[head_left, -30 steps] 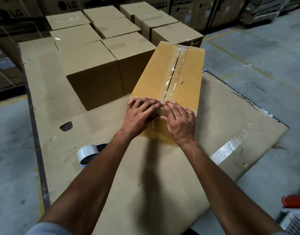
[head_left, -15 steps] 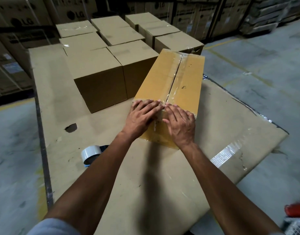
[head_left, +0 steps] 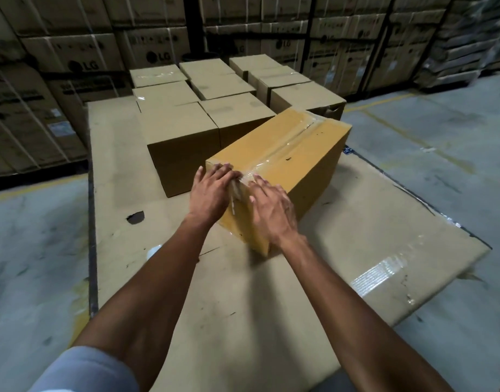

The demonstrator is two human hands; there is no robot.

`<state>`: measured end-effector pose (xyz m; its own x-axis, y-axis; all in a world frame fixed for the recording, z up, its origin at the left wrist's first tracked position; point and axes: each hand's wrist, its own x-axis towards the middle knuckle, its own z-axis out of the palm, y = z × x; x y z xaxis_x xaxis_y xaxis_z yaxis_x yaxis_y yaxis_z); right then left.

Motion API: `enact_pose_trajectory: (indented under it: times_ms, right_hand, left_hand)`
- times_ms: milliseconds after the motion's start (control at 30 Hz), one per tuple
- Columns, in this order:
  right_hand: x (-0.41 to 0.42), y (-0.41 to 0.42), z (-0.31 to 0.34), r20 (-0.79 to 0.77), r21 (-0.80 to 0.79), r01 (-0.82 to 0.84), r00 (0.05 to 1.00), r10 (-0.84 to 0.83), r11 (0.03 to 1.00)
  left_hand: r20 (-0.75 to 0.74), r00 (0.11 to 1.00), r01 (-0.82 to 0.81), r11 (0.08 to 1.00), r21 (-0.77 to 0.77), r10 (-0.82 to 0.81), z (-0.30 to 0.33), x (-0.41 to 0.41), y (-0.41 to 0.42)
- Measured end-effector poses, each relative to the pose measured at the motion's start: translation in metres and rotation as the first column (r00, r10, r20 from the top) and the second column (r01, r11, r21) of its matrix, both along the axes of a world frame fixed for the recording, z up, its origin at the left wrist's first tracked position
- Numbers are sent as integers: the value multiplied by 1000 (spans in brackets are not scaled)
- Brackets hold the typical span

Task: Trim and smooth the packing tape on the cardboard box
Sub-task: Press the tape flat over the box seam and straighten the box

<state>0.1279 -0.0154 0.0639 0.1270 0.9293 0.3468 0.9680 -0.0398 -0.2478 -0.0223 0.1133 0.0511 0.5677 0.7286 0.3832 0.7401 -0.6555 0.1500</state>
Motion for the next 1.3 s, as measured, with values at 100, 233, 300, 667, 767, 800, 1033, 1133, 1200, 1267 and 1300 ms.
enact_pose_trajectory:
  times_ms: [100,233,300,667,767,800,1033,1133,1200,1267,1300]
  right_hand:
    - [17,-4,-3,-30,6,6,1000,-6,1000]
    - [51,-8,-9,-62,15,35,998,-34,999]
    - [68,-8,-11,-78,12,32,997,-31,999]
    - [105,17,-26,46,-58,-156,986,159,986]
    - [99,24,-29,100,-38,-299,948,301,953]
    - [101,27,-31,120,-34,-339,932,341,940]
    - [154,40,-41,148,55,-257,958,247,965]
    - [172,46,-46,171,64,-196,968,182,979]
    - [177,51,-51,191,63,-170,969,156,983]
    - [176,55,-55,219,61,-163,965,146,985]
    - [175,59,-56,231,51,-166,961,150,985]
  left_hand:
    - [3,997,-76,996,-56,76,11,5,-13]
    - [58,998,-1,991,-133,9,17,28,-43]
    - [15,995,96,991,-96,-95,17,44,-58]
    - [-72,996,42,999,-8,-43,9,40,-57]
    - [-76,996,-39,999,15,40,4,21,-58]
    - [-88,993,-75,997,27,77,3,16,-60]
    - [-141,954,-252,963,97,264,-11,46,-78]
    - [-152,938,-289,945,155,312,-22,69,-82]
    - [-161,923,-321,930,178,350,-24,74,-78]
    - [-192,912,-328,926,187,362,-25,69,-70]
    - [-207,904,-339,922,184,374,-25,66,-64]
